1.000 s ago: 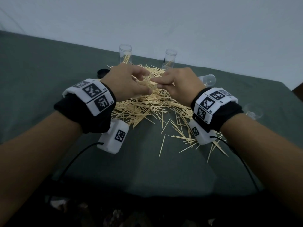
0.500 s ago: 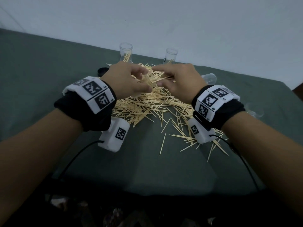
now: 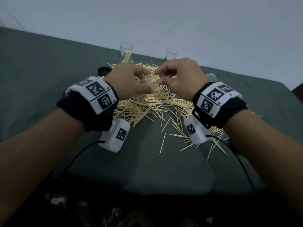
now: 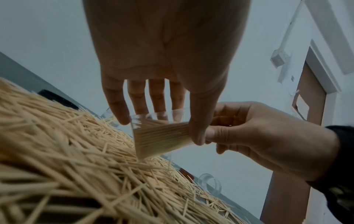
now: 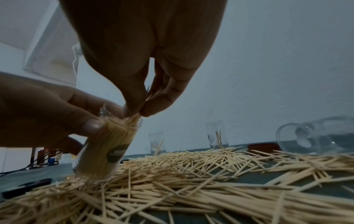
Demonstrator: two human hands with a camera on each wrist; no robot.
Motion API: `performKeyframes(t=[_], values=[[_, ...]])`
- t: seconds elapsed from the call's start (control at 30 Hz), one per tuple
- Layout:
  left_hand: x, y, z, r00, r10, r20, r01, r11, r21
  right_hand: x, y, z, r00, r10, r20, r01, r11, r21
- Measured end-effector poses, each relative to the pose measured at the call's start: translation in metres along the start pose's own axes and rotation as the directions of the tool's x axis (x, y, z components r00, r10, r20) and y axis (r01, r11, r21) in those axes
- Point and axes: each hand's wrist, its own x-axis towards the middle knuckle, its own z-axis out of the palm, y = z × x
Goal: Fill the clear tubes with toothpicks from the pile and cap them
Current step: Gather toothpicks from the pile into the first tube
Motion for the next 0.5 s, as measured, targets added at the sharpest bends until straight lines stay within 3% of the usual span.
performKeyframes(t=[0.23,0.5], values=[[-0.0008,0.0023,0.0035,0.999,0.037,0.015,-0.036,0.999,-0.013,-0.0035,-0.0029,0.002,0.999,-0.045,-0.02,0.046,0.999,0.027],[-0.0012,0.0069,0.0042,0.995,0.093,0.038,-0.09,0.993,-0.079,-0.0056,-0.0007,-0.0004,0.991,-0.008,-0.135,0.025,0.992,0.124]])
